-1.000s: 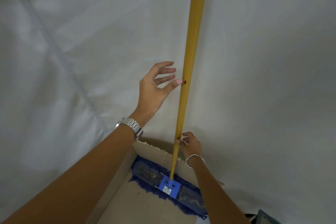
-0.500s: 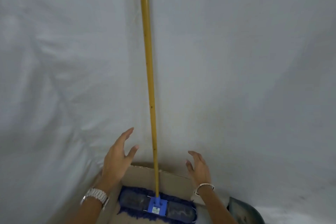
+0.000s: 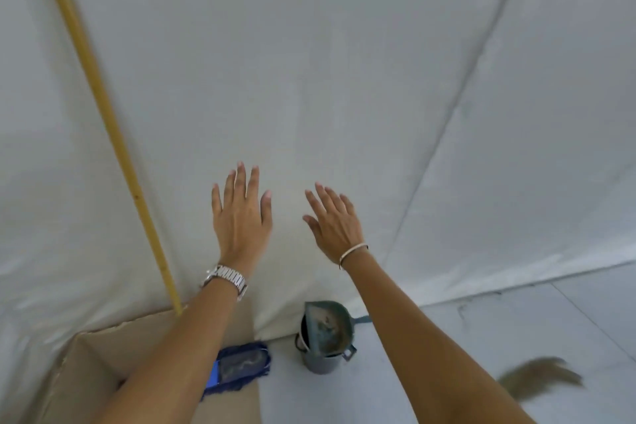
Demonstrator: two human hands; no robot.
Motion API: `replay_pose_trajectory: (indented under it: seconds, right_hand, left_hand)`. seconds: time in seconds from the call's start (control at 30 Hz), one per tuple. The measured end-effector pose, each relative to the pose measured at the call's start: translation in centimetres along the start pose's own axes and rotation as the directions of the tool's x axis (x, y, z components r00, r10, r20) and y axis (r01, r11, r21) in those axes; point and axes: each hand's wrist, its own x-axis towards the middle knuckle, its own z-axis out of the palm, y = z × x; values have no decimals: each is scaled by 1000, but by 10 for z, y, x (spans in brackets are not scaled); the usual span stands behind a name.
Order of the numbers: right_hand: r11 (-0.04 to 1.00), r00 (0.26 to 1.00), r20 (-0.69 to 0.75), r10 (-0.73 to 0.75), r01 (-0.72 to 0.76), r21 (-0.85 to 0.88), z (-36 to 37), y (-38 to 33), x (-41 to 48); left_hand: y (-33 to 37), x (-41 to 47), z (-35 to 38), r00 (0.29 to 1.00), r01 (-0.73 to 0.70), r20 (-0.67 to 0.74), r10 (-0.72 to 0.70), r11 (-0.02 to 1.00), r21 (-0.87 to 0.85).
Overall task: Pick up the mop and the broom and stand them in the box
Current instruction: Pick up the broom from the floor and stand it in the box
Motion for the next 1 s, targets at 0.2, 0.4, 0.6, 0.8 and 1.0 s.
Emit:
replay_pose_trajectory:
  seconds: [0.2, 0.4, 0.6, 0.8, 1.0]
  right_hand:
    - [993, 996, -27, 88, -89, -72, -34, 105, -61]
    - [979, 985, 47, 167, -160, -124, -21, 238, -137]
    - [987, 968, 200, 151, -137, -82, 37, 383, -200]
    - [996, 909, 407, 88, -85, -23, 127, 479, -248]
    - [996, 794, 602, 87, -86, -30, 282, 544, -312]
  left_hand:
    - [92, -29, 35, 1000, 3, 15, -2, 998, -66]
    - [189, -88, 119, 993, 57, 103, -50, 996, -69]
    - [285, -151, 246, 937, 128, 327, -124, 992, 9]
    - [301, -198, 357, 897, 250, 352, -267, 964, 94]
    - [276, -307, 499, 747, 395, 502, -436, 898, 191]
